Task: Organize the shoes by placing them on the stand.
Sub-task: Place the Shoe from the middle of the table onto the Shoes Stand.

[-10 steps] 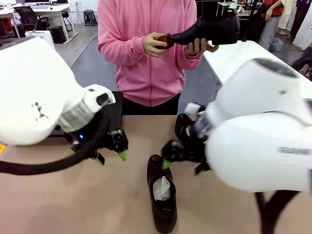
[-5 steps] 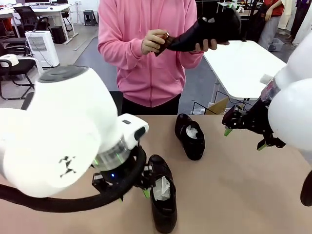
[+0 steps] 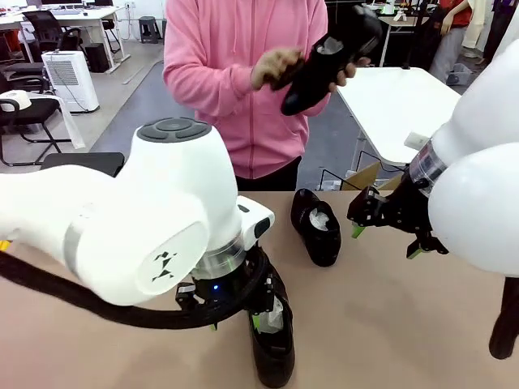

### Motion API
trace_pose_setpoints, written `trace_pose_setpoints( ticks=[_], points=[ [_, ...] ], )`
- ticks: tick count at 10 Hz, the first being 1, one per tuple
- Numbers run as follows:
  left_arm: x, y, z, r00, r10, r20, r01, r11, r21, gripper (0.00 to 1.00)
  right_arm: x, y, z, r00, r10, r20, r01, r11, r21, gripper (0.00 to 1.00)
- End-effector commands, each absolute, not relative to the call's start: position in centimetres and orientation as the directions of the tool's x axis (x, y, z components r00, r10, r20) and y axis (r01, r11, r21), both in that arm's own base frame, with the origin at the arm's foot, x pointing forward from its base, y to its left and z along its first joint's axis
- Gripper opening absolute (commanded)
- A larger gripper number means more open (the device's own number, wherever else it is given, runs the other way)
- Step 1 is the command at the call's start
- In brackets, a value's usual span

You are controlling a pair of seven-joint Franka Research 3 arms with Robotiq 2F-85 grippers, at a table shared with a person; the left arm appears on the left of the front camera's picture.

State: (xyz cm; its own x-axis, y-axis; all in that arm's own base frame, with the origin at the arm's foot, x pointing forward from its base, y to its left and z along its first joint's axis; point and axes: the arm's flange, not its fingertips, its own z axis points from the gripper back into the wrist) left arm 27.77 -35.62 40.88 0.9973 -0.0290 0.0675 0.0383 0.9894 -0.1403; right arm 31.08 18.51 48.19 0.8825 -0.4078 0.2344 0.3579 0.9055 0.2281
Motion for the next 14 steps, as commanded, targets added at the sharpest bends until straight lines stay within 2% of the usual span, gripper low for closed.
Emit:
trace_pose_setpoints(
  ticks=[1, 6, 7, 10, 11, 14],
  points=[
    [28.7, -37.4, 40.0, 0.996, 0.005, 0.084, 0.006, 0.992, -0.13, 0.71, 31.7, 18.3, 48.1, 0.888, -0.397, 0.233, 0.338, 0.905, 0.257, 1.0],
    [30.1, -38.8, 37.4, 0.999, 0.037, 0.012, -0.035, 0.99, -0.133, 0.71, 31.7, 18.3, 48.1, 0.888, -0.397, 0.233, 0.338, 0.905, 0.257, 1.0],
    [30.3, -38.8, 36.8, 1.0, 0.029, -0.005, -0.03, 0.991, -0.13, 0.58, 31.7, 18.3, 48.1, 0.888, -0.397, 0.233, 0.338, 0.905, 0.257, 1.0],
    [30.4, -39.0, 36.3, 0.999, 0.025, -0.025, -0.027, 0.994, -0.104, 0.04, 31.7, 18.3, 48.1, 0.888, -0.397, 0.233, 0.338, 0.905, 0.257, 1.0],
    [30.4, -39.1, 36.2, 0.999, 0.02, -0.026, -0.023, 0.994, -0.103, 0.0, 31.7, 18.3, 48.1, 0.888, -0.397, 0.233, 0.338, 0.905, 0.257, 1.0],
    [30.4, -39.2, 35.9, 0.999, 0.011, -0.043, -0.015, 0.995, -0.1, 0.0, 31.7, 18.3, 48.1, 0.888, -0.397, 0.233, 0.338, 0.905, 0.257, 1.0]
  ],
)
